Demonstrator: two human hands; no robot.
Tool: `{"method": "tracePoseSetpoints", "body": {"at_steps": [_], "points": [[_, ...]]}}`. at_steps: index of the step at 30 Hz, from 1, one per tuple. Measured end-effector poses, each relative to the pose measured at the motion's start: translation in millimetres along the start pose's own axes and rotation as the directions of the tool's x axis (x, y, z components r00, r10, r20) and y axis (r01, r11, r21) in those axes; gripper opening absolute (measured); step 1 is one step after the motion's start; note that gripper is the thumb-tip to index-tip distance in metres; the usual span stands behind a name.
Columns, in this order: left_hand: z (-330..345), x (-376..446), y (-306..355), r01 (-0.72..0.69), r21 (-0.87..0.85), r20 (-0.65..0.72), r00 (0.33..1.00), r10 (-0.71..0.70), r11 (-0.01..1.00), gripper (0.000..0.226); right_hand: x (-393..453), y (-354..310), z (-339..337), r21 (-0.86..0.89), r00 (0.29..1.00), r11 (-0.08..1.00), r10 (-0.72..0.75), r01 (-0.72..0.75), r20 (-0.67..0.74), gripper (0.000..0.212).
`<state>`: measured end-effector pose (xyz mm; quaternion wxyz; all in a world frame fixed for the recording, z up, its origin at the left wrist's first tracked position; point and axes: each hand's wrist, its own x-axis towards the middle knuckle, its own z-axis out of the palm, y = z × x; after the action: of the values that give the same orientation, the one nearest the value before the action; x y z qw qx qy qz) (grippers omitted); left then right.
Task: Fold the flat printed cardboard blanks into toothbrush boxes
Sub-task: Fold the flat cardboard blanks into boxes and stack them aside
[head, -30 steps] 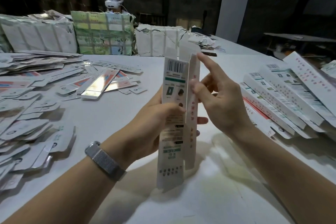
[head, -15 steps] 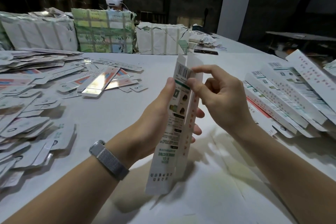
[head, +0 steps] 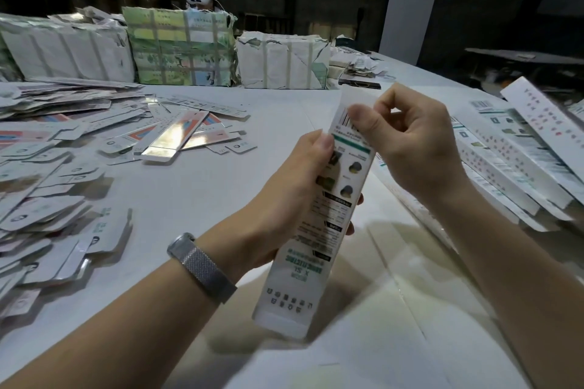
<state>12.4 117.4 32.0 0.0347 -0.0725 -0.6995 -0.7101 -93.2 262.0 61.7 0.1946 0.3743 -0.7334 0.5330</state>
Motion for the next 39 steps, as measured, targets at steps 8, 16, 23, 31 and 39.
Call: {"method": "tracePoseSetpoints", "body": {"at_steps": [8,16,23,31,39], "points": [[-8.2,6.1,-3.8,-0.104,-0.082,-0.008,0.995,0.104,0.991,0.056,-3.2,-1.6,11.7,0.273,0.998,0.96,0.064,-0.056,-0.02,0.032],[-10.8,6.0,-5.3,-0.257,0.072,-0.115,0.958,0.264,0.964,0.058,-11.1,-6.2,20.9,0.412,0.995,0.905,0.094,-0.103,0.042,0.024],[-11.9,8.7,-7.1,-0.297,-0.01,-0.194,0.937,0.289,0.955,0.063,-14.9,-6.3,29.4,0.435,0.973,0.875,0.146,-0.212,0.18,0.043],[-22.5,9.6,-6.9,-0.268,0.026,-0.109,0.957,0.269,0.963,0.053,-19.6,-9.5,32.5,0.405,0.967,0.889,0.135,-0.215,0.218,0.049],[-23.4,6.9,-3.3,-0.3,0.113,-0.168,0.934,0.316,0.947,0.041,-21.1,-9.7,31.0,0.431,0.955,0.873,0.114,-0.228,0.273,0.021]]}}
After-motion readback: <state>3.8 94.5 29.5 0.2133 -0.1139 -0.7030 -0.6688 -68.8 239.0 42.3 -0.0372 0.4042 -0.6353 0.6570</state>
